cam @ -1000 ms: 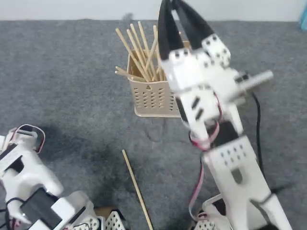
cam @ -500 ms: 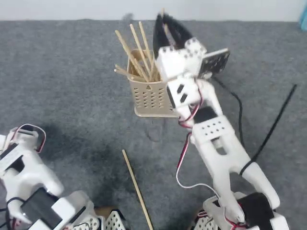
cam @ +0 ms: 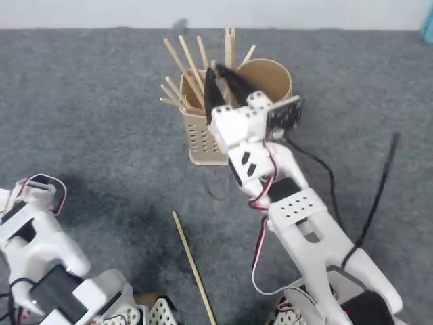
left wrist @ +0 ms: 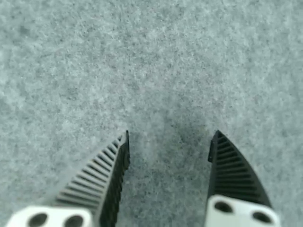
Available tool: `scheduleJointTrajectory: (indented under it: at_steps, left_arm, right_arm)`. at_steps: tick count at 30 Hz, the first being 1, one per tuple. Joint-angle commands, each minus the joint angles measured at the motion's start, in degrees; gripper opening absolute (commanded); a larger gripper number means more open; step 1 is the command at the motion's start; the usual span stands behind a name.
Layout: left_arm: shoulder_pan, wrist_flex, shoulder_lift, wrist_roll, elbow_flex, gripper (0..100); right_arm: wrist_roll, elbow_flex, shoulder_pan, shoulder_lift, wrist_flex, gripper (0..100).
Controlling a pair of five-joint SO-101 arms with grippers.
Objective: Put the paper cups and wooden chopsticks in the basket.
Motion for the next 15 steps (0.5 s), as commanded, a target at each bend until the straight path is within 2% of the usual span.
scheduleJointTrajectory:
  at_steps: [1, 6, 9, 15]
  left_arm:
    - [0.62, 0.09, -0.7, -0.62, -1.1, 26]
    - [0.62, 0.09, -0.7, -0.62, -1.1, 26]
    - [0.53, 0.09, -0.7, -0.62, -1.1, 26]
    - [0.53, 0.09, -0.7, -0.62, -1.01, 26]
  right_arm:
    - [-1.05, -12.04, -0.48, -6.81, 15.52, 19.4]
    - [-7.47, -21.27, -0.22, -15.16, 32.04, 19.5]
    - [-10.11, -22.95, -1.1, -21.76, 45.93, 19.5]
    - [-13.27, -21.01, -8.4, -31.96, 71.6, 19.4]
